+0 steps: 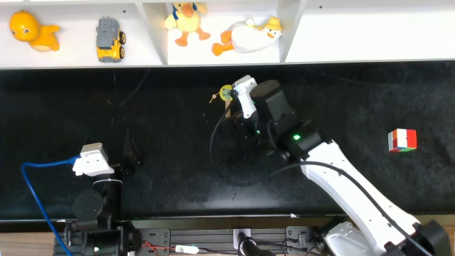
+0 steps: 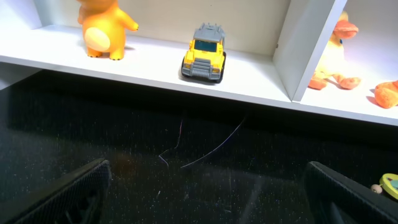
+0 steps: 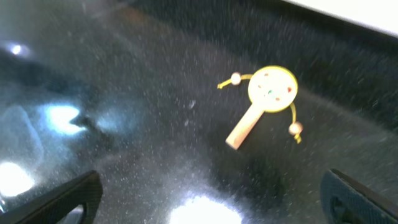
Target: Store Toys
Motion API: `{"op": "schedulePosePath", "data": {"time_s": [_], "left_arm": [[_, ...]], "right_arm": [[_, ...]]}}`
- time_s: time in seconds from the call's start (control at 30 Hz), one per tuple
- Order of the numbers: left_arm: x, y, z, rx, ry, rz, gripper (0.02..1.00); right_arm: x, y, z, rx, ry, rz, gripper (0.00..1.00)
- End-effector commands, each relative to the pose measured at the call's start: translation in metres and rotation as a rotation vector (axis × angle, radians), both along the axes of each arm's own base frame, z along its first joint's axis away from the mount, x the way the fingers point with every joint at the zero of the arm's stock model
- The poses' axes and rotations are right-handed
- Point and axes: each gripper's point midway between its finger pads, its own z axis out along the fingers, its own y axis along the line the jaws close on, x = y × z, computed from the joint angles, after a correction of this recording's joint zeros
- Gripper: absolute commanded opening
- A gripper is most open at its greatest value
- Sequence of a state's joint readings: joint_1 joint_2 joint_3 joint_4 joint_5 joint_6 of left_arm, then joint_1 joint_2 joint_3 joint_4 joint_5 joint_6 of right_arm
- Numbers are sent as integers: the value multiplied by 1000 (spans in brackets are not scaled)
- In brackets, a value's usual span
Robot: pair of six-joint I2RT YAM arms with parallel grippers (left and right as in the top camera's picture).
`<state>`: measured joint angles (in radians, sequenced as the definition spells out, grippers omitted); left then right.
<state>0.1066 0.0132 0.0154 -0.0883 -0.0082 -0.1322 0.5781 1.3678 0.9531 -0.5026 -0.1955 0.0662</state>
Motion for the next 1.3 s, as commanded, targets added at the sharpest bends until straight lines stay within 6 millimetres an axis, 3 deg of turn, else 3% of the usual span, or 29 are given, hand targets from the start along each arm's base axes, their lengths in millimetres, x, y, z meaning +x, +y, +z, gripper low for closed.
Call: {"op": "schedulePosePath", "data": {"time_s": [0.03,0.47,1.17,1.3], "left_arm": [[0,0,0,-3,-8,-1,998],[0,0,0,-3,-8,-1,998],[0,0,0,-3,-8,-1,998],[0,0,0,-3,-8,-1,998]], "right_arm": [[7,4,-6,17,50,-69,965],[20,15,-41,38,178,-269,912],[56,35,-71,-153,296,-318,816],[56,35,-85,-177,320,-320,792]]}}
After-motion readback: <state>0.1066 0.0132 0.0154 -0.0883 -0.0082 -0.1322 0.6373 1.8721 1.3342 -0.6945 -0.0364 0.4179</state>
